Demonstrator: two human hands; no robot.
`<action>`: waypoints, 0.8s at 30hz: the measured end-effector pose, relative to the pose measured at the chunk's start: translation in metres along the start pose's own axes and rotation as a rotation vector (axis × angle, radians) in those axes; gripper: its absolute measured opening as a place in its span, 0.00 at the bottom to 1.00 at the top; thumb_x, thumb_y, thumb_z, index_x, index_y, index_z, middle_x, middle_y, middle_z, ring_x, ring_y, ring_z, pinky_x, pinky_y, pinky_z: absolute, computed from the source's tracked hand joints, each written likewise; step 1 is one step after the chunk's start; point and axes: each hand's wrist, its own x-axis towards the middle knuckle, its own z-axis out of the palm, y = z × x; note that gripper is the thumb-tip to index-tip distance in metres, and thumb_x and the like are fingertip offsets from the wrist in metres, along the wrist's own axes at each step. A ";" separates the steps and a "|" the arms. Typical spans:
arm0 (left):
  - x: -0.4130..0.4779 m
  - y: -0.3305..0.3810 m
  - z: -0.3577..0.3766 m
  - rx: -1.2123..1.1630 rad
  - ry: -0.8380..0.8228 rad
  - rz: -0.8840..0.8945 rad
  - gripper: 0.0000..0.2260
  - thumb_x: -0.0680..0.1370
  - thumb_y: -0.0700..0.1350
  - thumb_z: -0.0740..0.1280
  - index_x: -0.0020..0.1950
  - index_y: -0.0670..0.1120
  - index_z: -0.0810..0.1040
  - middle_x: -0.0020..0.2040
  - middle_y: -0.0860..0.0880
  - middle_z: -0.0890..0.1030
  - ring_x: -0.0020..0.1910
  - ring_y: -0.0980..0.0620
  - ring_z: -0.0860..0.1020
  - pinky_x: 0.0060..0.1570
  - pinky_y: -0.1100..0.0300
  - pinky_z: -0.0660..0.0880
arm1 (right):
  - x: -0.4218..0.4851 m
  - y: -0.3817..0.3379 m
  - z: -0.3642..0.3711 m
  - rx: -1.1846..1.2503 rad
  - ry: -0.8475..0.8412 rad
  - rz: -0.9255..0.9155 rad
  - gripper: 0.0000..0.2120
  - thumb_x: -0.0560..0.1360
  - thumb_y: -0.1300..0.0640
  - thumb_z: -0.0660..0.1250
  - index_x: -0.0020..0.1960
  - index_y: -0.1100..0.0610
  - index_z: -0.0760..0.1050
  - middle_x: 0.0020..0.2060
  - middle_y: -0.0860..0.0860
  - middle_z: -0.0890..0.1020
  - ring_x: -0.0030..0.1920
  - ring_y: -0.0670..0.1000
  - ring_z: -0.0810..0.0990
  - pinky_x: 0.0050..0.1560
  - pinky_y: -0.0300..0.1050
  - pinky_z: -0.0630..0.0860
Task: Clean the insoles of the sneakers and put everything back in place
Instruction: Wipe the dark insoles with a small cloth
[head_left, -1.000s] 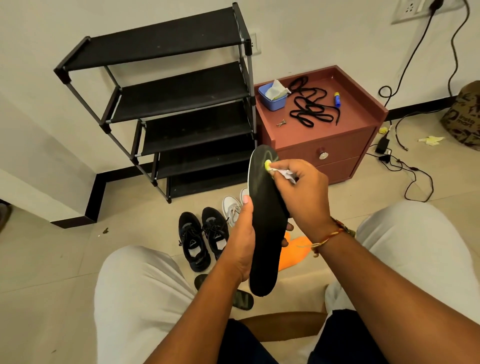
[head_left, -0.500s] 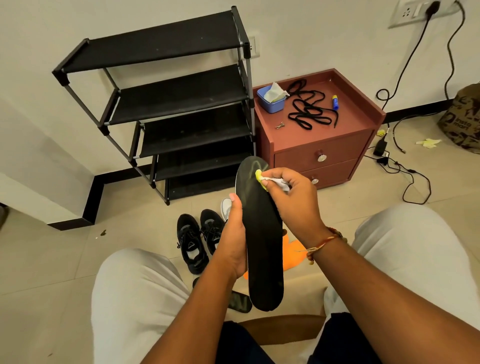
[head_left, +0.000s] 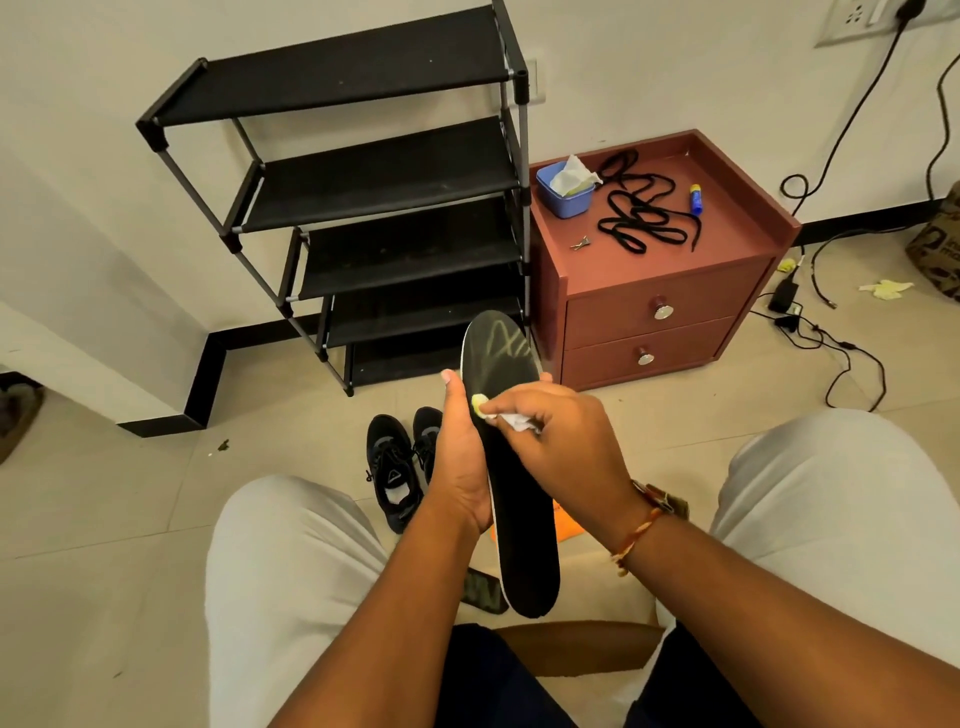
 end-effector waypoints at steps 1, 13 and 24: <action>0.000 0.001 0.000 0.005 -0.010 0.006 0.40 0.78 0.73 0.49 0.52 0.43 0.88 0.61 0.40 0.83 0.60 0.45 0.82 0.63 0.52 0.75 | -0.002 -0.003 0.001 0.001 -0.009 -0.015 0.06 0.77 0.58 0.72 0.52 0.53 0.86 0.47 0.45 0.86 0.50 0.43 0.82 0.58 0.51 0.78; -0.001 -0.020 0.003 0.375 -0.123 0.041 0.34 0.80 0.70 0.49 0.65 0.48 0.81 0.54 0.39 0.84 0.48 0.41 0.80 0.57 0.43 0.75 | 0.035 0.016 -0.040 -0.171 0.210 0.071 0.09 0.76 0.65 0.68 0.53 0.58 0.85 0.50 0.51 0.84 0.51 0.49 0.81 0.56 0.45 0.79; 0.004 -0.010 0.001 0.259 -0.051 0.102 0.34 0.78 0.71 0.52 0.66 0.47 0.80 0.62 0.36 0.81 0.61 0.40 0.80 0.52 0.50 0.79 | 0.023 -0.003 -0.031 0.300 0.015 0.320 0.04 0.75 0.55 0.74 0.46 0.55 0.86 0.48 0.43 0.84 0.52 0.42 0.82 0.52 0.38 0.78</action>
